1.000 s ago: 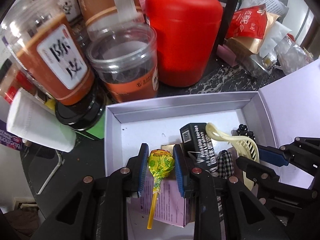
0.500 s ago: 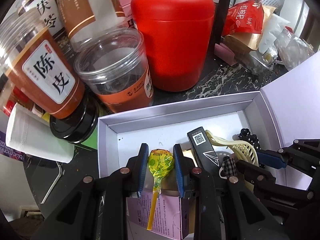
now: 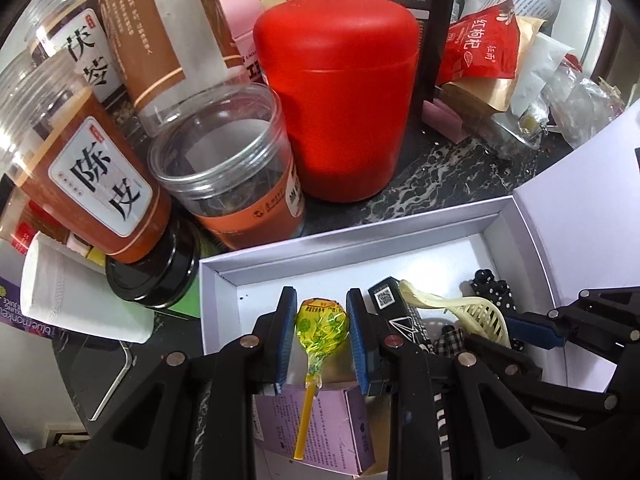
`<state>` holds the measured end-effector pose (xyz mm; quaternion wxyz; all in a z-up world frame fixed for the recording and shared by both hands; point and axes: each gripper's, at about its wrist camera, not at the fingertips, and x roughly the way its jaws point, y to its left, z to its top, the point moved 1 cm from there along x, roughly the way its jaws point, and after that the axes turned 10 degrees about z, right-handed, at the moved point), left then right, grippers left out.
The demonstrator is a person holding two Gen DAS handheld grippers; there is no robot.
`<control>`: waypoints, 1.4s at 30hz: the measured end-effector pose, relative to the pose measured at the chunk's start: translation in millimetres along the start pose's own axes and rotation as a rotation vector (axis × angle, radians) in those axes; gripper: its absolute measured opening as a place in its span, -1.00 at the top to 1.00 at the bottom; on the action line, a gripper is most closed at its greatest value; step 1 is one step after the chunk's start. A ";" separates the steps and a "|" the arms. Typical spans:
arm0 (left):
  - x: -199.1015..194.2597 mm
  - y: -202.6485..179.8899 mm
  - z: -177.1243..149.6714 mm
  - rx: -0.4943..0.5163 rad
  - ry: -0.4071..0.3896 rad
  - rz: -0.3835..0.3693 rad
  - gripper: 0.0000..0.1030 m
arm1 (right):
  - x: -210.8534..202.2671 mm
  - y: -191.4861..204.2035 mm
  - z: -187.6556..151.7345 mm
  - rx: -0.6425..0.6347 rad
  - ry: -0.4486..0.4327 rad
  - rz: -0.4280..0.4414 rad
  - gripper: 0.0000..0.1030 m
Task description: Organize rigid objects
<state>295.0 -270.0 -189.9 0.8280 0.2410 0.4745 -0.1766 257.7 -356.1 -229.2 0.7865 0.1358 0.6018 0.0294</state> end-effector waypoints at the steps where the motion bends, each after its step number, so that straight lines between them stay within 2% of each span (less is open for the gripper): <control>1: -0.2 0.6 -0.5 -0.003 0.000 0.008 0.51 | -0.9 0.3 -0.2 -0.002 0.005 -0.004 0.59; 4: -2.6 3.3 -1.8 -0.024 -0.005 0.015 0.51 | -8.2 2.6 -1.4 -0.011 -0.018 -0.017 0.34; 6: -5.7 7.4 -2.7 -0.044 -0.006 0.015 0.48 | -14.5 2.5 -1.2 -0.011 -0.031 -0.027 0.26; 8: -7.2 8.9 -2.9 -0.051 -0.005 0.025 0.15 | -19.9 0.7 -1.2 -0.006 -0.039 -0.029 0.25; 10: -8.6 9.9 -3.4 -0.059 -0.006 0.035 -0.85 | -25.3 -2.5 -1.0 0.002 -0.048 -0.034 0.24; 11: -10.2 10.9 -3.7 -0.066 -0.012 0.039 -0.91 | -27.3 -3.0 -0.7 0.004 -0.051 -0.036 0.22; 24: -44.6 21.9 -3.8 -0.101 -0.028 0.045 -0.91 | -58.7 8.0 -9.8 0.010 -0.070 -0.059 0.20; 28: -59.6 27.8 -3.5 -0.113 -0.039 0.044 -0.91 | -73.6 14.1 -13.7 0.000 -0.088 -0.063 0.03; 31: -67.8 31.0 -4.3 -0.113 -0.042 0.044 -0.91 | -82.9 18.9 -16.1 0.000 -0.098 -0.072 0.01; 38: -110.5 42.5 -5.5 -0.137 -0.107 0.047 -0.91 | -117.2 30.5 -21.2 -0.004 -0.158 -0.096 0.01; 42: -141.4 52.5 -7.8 -0.157 -0.141 0.073 -0.91 | -141.9 36.6 -23.4 -0.001 -0.204 -0.106 0.01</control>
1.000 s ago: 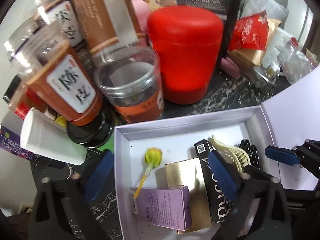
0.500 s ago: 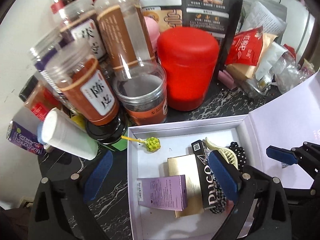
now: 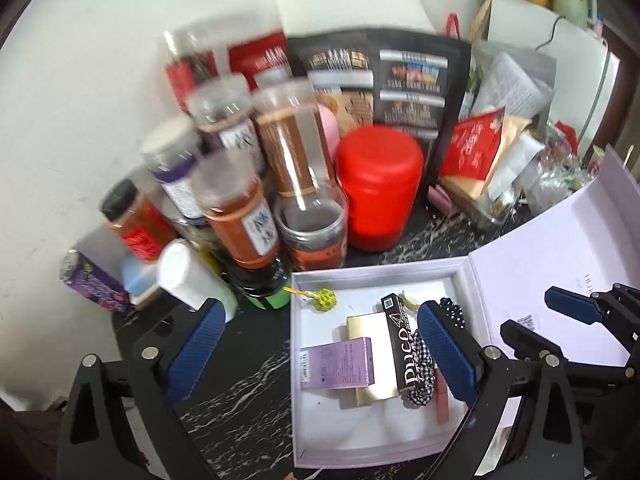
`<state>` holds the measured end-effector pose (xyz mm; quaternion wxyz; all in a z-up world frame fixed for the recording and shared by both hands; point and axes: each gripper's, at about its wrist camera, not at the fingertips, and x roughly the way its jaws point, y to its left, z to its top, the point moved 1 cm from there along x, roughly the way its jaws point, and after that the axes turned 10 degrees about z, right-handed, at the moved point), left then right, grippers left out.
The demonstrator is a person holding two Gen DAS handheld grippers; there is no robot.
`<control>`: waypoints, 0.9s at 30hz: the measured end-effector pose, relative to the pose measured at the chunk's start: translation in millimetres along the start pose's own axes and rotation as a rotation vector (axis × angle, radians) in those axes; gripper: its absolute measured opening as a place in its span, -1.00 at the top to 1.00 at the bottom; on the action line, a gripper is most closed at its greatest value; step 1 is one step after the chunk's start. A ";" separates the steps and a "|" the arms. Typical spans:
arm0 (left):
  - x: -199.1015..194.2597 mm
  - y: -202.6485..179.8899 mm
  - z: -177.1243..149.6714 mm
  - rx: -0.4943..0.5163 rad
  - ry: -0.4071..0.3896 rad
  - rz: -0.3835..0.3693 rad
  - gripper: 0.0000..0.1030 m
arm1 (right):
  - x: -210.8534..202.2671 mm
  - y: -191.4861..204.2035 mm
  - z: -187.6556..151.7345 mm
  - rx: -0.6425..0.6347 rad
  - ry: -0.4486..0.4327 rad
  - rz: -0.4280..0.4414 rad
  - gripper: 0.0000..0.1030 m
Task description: Organize rigid objects
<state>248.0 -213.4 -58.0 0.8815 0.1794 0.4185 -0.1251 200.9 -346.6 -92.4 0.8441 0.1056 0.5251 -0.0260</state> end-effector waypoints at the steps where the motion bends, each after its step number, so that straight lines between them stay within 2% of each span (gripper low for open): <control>1: -8.3 3.5 0.6 -0.005 -0.007 0.004 -0.91 | -8.0 1.9 0.3 -0.004 -0.014 -0.002 0.01; 10: -83.0 28.0 -7.1 -0.048 -0.057 0.028 -0.91 | -79.4 25.3 -8.6 -0.041 -0.129 0.008 -0.04; 21: -171.8 44.1 -44.0 -0.065 -0.115 0.068 -0.91 | -158.6 55.8 -49.3 -0.077 -0.229 0.024 -0.08; 23: -185.4 47.7 -52.3 -0.074 -0.125 0.072 -0.91 | -170.0 60.8 -59.1 -0.080 -0.237 0.027 -0.25; 27: -205.6 51.4 -68.7 -0.081 -0.124 0.091 -0.91 | -191.9 68.0 -79.1 -0.094 -0.267 0.025 -0.31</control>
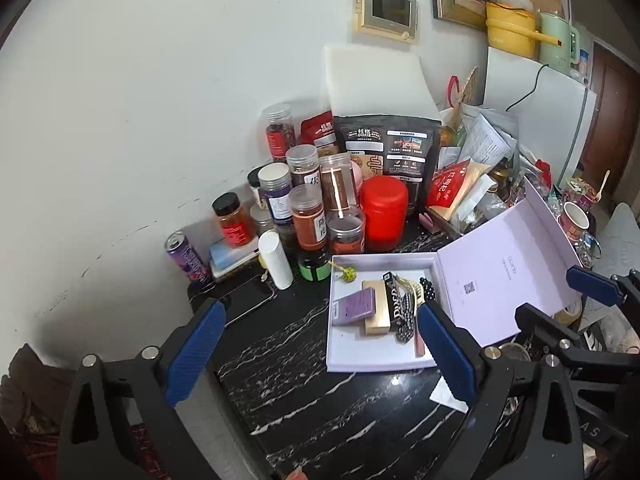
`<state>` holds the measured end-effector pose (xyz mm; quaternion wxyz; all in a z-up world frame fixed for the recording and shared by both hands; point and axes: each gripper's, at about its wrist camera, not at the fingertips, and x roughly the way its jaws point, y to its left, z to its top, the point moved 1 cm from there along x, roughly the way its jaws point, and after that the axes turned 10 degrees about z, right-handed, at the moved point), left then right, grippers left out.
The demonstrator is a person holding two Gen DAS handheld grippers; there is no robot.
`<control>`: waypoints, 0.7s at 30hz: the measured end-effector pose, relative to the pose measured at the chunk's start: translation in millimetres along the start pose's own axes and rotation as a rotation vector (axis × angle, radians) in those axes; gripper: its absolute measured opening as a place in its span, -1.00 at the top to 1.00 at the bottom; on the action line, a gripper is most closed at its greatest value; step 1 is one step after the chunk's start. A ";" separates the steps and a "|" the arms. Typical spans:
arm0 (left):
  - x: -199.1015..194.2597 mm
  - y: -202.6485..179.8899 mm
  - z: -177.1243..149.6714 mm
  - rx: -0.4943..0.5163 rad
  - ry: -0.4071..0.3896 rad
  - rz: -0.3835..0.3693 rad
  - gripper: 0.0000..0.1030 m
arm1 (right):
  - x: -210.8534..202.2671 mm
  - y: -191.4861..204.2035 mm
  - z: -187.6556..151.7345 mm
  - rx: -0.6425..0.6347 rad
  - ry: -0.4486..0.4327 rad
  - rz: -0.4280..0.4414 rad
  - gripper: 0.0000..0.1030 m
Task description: Organize rigid objects
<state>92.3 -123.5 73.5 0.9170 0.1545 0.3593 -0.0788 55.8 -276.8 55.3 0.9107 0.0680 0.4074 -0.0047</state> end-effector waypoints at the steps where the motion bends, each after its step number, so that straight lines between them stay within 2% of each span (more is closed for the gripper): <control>1: -4.3 0.8 -2.9 0.000 -0.001 0.007 -0.91 | -6.0 1.9 -3.4 -0.003 -0.004 0.001 -0.31; 11: -42.1 11.5 -35.8 -0.028 0.002 0.042 -0.91 | -47.1 16.4 -39.1 0.006 -0.016 0.011 -0.37; 21: -56.9 18.2 -62.4 -0.056 0.039 0.051 -0.91 | -60.8 27.4 -67.0 -0.001 0.016 0.032 -0.37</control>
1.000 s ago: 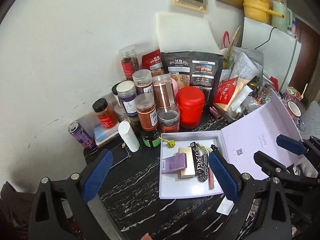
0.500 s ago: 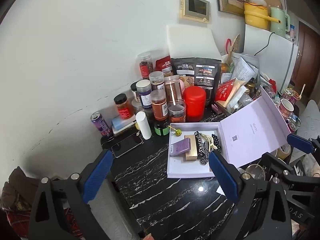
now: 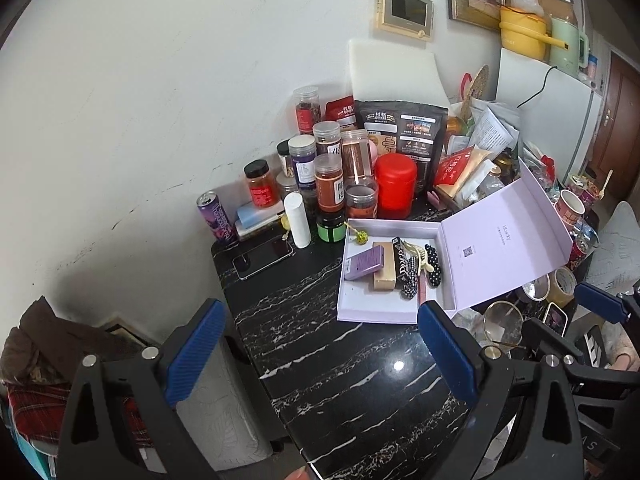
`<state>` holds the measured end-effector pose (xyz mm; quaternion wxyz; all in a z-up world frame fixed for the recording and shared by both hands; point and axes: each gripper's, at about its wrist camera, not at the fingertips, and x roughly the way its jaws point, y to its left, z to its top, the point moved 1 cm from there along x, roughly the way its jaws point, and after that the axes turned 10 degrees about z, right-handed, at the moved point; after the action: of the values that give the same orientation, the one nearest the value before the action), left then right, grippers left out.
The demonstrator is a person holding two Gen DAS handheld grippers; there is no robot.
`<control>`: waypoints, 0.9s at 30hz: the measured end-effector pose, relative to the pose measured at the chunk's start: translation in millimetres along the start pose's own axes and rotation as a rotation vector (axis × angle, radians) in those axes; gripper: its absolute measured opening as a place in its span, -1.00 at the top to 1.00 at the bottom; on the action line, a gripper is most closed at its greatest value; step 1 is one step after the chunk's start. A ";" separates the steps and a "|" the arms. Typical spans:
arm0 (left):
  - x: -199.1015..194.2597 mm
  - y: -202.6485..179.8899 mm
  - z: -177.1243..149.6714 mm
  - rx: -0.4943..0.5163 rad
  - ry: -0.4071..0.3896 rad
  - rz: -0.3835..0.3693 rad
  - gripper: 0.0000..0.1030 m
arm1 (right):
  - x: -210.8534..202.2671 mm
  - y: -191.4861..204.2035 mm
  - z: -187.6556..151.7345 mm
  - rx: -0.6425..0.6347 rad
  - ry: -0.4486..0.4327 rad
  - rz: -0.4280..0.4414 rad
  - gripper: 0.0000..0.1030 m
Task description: Organize rigid objects
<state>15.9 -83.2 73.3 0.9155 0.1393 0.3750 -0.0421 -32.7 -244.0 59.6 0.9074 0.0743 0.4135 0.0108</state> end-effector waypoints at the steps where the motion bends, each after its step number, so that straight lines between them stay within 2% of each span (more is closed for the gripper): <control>1: -0.9 0.8 -2.1 0.000 0.004 0.005 -0.91 | -0.5 1.5 -1.7 0.000 0.005 0.001 -0.37; 27: -10.9 6.3 -15.9 0.004 0.029 -0.015 -0.91 | -10.7 10.0 -19.8 0.016 0.020 0.002 -0.37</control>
<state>-1.5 -72.9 71.5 0.9094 0.1389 0.3891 -0.0479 -54.3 -232.5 56.3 0.9025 0.0821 0.4228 0.0092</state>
